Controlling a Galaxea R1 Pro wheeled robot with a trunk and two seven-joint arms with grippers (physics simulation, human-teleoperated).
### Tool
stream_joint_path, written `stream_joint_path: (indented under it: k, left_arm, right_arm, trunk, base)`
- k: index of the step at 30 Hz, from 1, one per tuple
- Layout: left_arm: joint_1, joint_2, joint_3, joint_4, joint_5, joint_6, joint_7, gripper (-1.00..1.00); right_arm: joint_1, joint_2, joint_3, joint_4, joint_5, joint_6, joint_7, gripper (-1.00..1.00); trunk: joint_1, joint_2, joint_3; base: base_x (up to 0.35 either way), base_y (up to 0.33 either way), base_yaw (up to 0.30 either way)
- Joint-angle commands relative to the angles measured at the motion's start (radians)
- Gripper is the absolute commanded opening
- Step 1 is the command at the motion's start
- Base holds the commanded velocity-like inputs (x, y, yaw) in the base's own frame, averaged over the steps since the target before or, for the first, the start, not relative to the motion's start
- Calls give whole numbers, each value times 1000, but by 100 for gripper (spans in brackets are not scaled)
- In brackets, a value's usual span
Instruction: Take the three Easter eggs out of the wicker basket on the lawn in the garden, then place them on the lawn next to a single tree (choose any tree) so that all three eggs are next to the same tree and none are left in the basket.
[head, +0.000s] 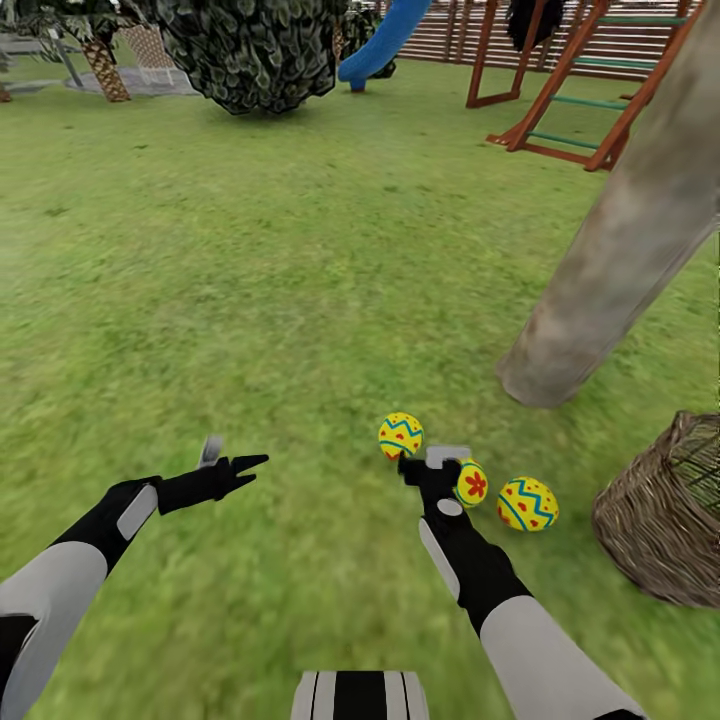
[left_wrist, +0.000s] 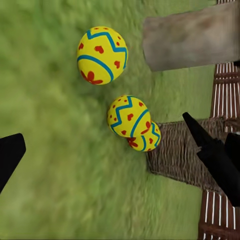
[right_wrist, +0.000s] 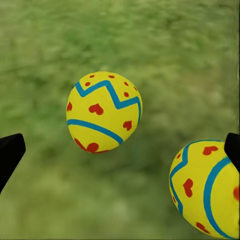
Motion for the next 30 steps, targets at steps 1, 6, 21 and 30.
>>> stream_joint_path:
  k: [1, 6, 21, 30]
  left_arm:
    - [0, 0, -2, 0, 5, 7, 0, 100]
    - [0, 0, -3, 0, 6, 8, 1, 100]
    - [0, 1, -3, 0, 3, 8, 12, 100]
    - [-1, -12, -4, 4, 3, 8, 108, 100]
  right_arm:
    - [0, -1, 5, -1, -7, 4, -15, 100]
    - [0, 0, 5, -1, -8, 4, -27, 100]
    - [2, -3, 9, -24, -1, -7, -30, 100]
    - [13, -7, 7, -45, 5, -8, -31, 100]
  trunk:
    - [-1, 0, 5]
    - [-3, 1, 30]
    - [-10, 5, 92]
    - [-14, 7, 136]
  base:
    - [-2, -1, 0]
    - [0, 0, 0]
    - [0, 0, 0]
    - [0, 0, 0]
